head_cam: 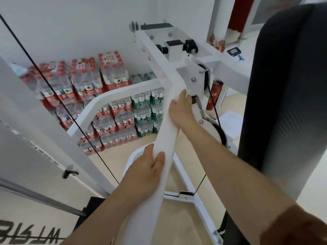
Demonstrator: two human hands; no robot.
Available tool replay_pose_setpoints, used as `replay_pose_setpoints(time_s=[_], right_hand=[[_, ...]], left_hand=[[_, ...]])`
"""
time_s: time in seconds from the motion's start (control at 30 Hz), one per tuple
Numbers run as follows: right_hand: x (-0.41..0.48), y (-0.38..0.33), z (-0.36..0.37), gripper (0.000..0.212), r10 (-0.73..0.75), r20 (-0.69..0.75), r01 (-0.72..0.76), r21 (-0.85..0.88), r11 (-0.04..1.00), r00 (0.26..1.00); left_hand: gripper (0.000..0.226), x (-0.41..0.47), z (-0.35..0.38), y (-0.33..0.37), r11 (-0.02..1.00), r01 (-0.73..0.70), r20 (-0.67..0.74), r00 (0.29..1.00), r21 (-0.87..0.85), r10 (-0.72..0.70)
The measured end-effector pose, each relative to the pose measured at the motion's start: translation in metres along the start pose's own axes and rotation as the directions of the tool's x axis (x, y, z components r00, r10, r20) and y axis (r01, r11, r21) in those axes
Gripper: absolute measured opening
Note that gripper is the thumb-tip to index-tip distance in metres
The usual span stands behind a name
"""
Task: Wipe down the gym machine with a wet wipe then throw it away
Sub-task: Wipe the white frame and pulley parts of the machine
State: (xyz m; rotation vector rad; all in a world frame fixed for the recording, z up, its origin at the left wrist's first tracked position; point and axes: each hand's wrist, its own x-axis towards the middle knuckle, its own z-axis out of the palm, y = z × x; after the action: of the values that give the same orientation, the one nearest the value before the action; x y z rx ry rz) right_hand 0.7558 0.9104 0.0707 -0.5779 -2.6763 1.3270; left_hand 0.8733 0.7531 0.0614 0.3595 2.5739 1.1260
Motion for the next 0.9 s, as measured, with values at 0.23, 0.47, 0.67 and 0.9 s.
replay_pose_setpoints(time_s=[0.23, 0.47, 0.67, 0.9], right_hand=[[0.012, -0.01, 0.0, 0.08, -0.092, 0.11, 0.135, -0.502, 0.854, 0.99], [0.008, -0.008, 0.003, 0.061, -0.201, 0.233, 0.306, -0.642, 0.703, 0.951], [0.003, -0.018, -0.001, 0.054, -0.218, 0.274, 0.35, -0.743, 0.571, 0.937], [-0.096, -0.038, 0.021, 0.053, -0.134, 0.7, 0.711, -0.676, 0.191, 0.702]], left_hand=[[0.03, -0.004, 0.003, 0.016, 0.975, 0.026, -0.102, 0.995, 0.222, -0.003], [0.034, 0.002, 0.008, 0.014, 0.947, -0.026, -0.21, 0.973, 0.321, 0.098], [0.034, -0.004, 0.008, 0.004, 0.98, -0.092, -0.34, 0.929, 0.175, 0.148], [0.053, -0.054, -0.009, -0.036, 0.998, 0.046, 0.047, 0.998, 0.041, -0.048]])
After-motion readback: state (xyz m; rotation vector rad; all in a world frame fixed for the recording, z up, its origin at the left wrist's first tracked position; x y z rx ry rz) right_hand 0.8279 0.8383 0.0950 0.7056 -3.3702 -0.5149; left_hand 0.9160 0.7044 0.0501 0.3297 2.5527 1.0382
